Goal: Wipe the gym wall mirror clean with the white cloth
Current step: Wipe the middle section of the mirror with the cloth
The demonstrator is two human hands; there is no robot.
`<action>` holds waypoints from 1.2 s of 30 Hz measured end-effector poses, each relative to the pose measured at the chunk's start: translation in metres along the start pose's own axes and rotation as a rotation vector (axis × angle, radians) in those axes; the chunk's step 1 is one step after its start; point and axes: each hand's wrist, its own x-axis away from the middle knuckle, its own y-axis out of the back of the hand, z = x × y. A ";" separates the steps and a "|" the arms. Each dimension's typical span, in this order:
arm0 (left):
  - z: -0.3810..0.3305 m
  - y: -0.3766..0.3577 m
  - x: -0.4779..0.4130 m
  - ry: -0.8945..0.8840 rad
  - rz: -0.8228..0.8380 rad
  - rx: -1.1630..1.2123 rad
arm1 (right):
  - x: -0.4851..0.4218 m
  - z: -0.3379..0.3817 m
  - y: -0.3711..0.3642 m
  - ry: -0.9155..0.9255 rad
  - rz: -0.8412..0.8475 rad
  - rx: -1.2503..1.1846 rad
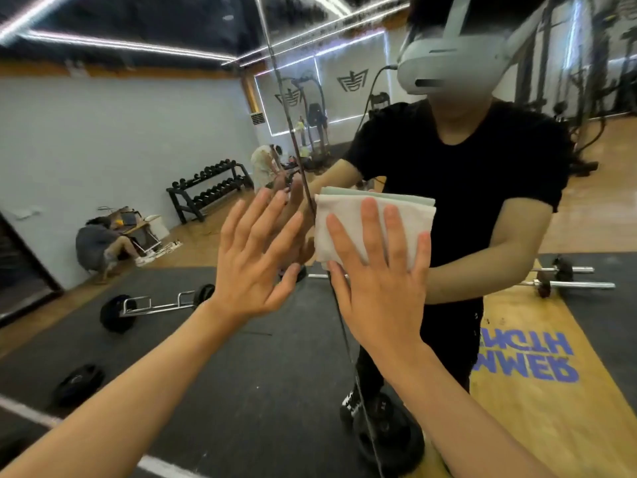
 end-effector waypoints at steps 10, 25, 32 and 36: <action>-0.013 -0.048 0.043 0.048 -0.068 -0.059 | 0.024 0.003 -0.016 -0.063 -0.046 0.006; -0.013 -0.063 0.057 0.043 -0.166 0.129 | -0.071 0.041 -0.002 -0.171 -0.170 0.197; -0.013 -0.062 0.054 0.018 -0.145 0.094 | 0.128 0.030 -0.057 -0.273 0.058 0.229; -0.014 -0.061 0.055 0.014 -0.123 0.054 | 0.078 0.010 -0.035 -0.224 0.004 0.208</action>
